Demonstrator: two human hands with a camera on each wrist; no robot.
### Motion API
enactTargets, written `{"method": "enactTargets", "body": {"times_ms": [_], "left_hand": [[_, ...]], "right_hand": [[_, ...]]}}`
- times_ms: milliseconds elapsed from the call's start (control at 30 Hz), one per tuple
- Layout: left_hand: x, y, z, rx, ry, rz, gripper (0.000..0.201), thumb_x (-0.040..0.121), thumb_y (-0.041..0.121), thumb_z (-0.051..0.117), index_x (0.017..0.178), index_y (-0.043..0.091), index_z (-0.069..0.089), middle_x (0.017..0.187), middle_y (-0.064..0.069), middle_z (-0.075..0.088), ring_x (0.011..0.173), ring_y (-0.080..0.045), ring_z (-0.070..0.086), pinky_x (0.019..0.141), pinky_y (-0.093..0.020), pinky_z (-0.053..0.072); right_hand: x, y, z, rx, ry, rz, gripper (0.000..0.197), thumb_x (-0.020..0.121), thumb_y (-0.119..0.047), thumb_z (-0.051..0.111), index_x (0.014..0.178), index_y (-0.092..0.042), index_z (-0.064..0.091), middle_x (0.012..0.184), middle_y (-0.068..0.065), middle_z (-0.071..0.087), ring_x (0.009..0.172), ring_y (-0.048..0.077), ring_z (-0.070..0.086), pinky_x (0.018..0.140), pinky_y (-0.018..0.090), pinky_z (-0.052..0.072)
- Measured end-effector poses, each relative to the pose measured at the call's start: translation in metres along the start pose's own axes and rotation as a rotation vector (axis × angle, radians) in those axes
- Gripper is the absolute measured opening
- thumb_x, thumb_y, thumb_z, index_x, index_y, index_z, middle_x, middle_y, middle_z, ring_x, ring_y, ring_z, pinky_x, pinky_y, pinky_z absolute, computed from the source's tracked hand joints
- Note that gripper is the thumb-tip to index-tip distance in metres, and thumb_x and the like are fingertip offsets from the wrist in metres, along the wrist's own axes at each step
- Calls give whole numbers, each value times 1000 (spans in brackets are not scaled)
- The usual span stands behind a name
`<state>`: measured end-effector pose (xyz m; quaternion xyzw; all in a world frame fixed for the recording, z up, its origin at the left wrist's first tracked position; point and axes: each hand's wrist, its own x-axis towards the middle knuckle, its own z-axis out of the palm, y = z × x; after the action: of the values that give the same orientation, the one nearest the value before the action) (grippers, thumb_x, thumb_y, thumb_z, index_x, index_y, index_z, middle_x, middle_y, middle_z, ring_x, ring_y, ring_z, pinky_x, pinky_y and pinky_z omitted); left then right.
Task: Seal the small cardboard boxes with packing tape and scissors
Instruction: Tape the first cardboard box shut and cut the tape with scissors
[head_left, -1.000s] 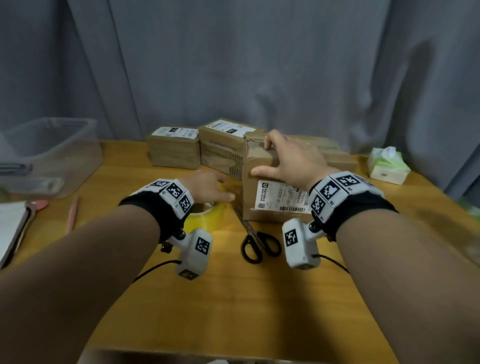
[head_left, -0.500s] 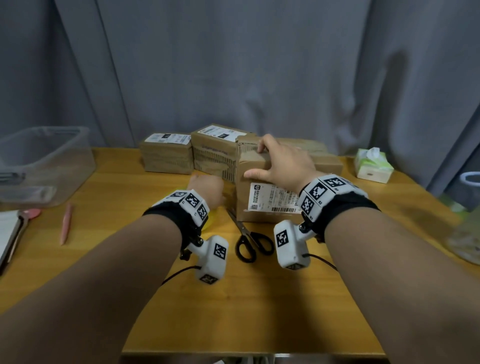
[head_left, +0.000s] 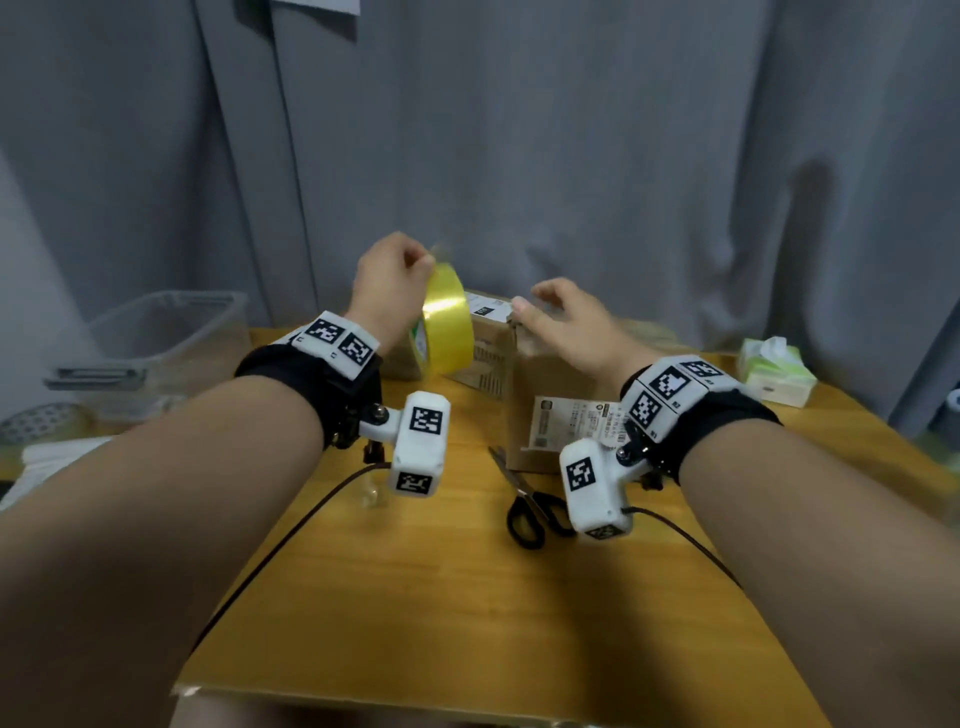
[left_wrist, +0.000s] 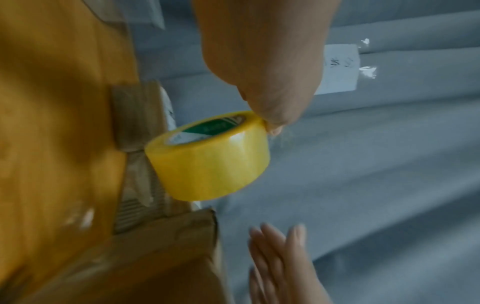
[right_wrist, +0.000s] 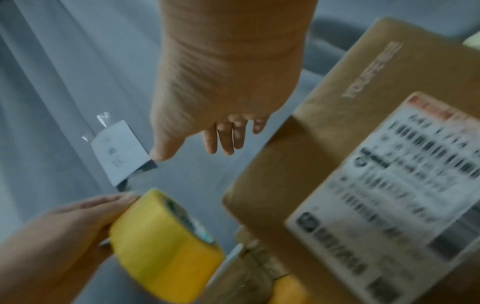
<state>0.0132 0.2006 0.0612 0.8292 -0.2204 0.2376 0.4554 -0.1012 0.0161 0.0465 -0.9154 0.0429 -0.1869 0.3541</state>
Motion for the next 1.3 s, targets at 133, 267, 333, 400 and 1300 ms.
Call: {"method": "enactTargets", "body": {"times_ms": [133, 267, 333, 400, 1300], "left_hand": [[6, 39, 1, -81, 46, 77, 19, 94, 17, 53, 97, 1, 61, 98, -11, 62, 91, -21, 55, 76, -25, 37], [12, 54, 6, -289, -34, -7, 12, 91, 14, 58, 88, 3, 62, 82, -3, 60, 73, -13, 54, 72, -26, 43], [14, 57, 3, -430, -141, -108, 12, 88, 15, 63, 85, 4, 62, 66, -2, 57, 52, -4, 53, 60, -23, 46], [16, 60, 4, -497, -307, -202, 17, 88, 18, 66, 92, 1, 65, 63, -3, 56, 45, -2, 51, 52, -16, 47], [-3, 17, 59, -322, -486, -610, 23, 94, 6, 50, 72, 6, 56, 58, -3, 50, 48, -11, 46, 46, -20, 40]], "right_hand": [[1, -27, 6, 369, -19, 33, 40, 90, -48, 59, 111, -14, 64, 111, 2, 67, 104, 17, 62, 85, 24, 50], [2, -39, -19, 475, -27, -12, 33, 93, -37, 59, 94, -4, 64, 84, 12, 63, 74, 22, 59, 72, 35, 47], [2, -40, -39, 258, -31, -79, 39, 96, -38, 54, 98, -1, 64, 83, 9, 60, 74, 18, 55, 69, 30, 42], [3, -40, -57, 43, -68, -134, 37, 97, -39, 51, 96, -4, 63, 82, 4, 57, 74, 15, 51, 63, 26, 39], [68, -9, -74, -664, 179, 26, 46, 85, -68, 45, 82, -26, 65, 83, -2, 63, 94, 26, 59, 71, 32, 40]]}}
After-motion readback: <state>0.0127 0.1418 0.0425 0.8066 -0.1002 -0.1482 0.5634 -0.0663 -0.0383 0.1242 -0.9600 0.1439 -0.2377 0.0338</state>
